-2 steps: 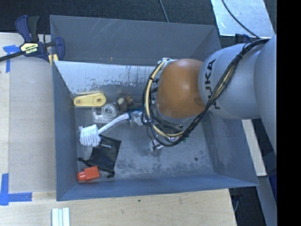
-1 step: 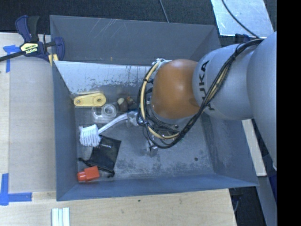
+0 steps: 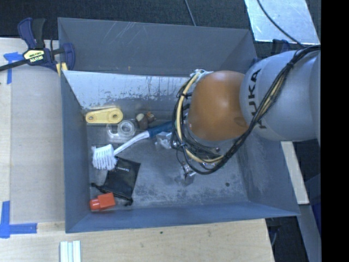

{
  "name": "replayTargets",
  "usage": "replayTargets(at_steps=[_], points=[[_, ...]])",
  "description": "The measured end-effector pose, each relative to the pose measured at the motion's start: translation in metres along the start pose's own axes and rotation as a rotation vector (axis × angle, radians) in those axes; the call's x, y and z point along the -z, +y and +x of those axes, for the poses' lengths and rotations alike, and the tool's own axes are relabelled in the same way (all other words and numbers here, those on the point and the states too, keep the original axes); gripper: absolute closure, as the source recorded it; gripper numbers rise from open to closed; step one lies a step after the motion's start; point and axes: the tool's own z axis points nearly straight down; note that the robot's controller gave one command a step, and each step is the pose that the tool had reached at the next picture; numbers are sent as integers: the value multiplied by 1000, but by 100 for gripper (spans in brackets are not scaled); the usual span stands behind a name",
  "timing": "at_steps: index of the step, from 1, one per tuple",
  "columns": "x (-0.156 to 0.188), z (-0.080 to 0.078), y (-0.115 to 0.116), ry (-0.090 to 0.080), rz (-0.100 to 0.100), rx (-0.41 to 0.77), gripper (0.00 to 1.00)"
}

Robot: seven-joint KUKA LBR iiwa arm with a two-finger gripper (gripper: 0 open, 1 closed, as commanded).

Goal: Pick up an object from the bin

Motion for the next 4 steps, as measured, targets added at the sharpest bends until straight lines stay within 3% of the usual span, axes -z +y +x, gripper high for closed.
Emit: replayTargets(at_steps=[1, 2, 3, 4], points=[[-47, -116, 48, -9, -5, -238, 0], [-6, -76, -6, -3, 8, 4, 0], [-44, -92, 40, -10, -6, -189, 0], [-47, -71, 0, -6, 7, -233, 0]])
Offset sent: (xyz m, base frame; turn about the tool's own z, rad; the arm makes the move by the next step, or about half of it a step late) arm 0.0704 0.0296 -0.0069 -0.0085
